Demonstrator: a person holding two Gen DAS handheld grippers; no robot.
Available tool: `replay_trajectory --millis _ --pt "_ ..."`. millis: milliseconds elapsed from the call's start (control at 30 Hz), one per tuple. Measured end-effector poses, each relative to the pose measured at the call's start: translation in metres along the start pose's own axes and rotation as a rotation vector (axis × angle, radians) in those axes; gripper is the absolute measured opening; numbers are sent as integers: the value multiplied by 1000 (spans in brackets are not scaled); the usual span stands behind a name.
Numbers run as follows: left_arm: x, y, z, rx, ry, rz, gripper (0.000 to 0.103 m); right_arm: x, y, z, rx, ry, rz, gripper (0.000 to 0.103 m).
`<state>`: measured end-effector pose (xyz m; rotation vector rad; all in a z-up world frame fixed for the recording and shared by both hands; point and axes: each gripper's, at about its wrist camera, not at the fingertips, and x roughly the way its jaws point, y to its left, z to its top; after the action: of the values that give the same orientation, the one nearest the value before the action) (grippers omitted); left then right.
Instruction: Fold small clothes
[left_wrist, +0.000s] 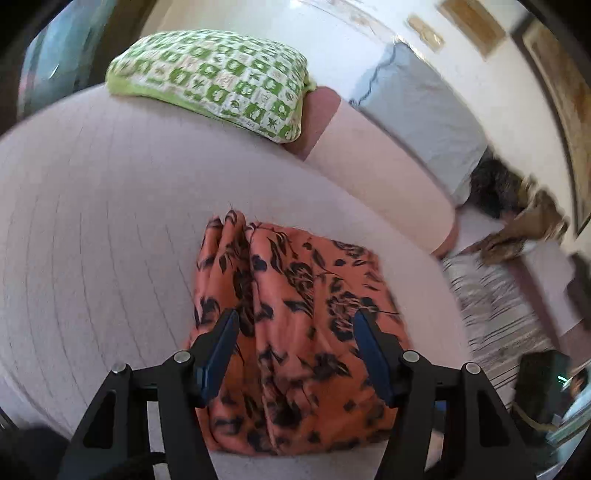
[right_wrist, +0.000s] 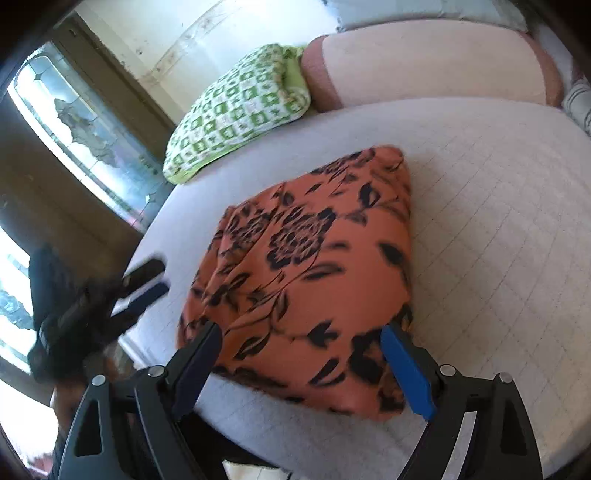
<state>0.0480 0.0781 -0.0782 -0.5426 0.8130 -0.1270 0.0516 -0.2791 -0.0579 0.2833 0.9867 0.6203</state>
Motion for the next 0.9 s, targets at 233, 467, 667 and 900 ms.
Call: replay_trajectory --millis 233,467,667,900 --pt "70 29 26 -104 233 24 66 24 -3 -20 196 81 211 93" --pt "90 31 24 -89 300 -20 32 53 -19 -44 471 139 326 93" --pt "89 15 31 -9 280 3 15 75 -32 -38 603 89 345 77" --pt "12 -48 54 276 27 20 14 48 -20 -30 612 72 371 25"
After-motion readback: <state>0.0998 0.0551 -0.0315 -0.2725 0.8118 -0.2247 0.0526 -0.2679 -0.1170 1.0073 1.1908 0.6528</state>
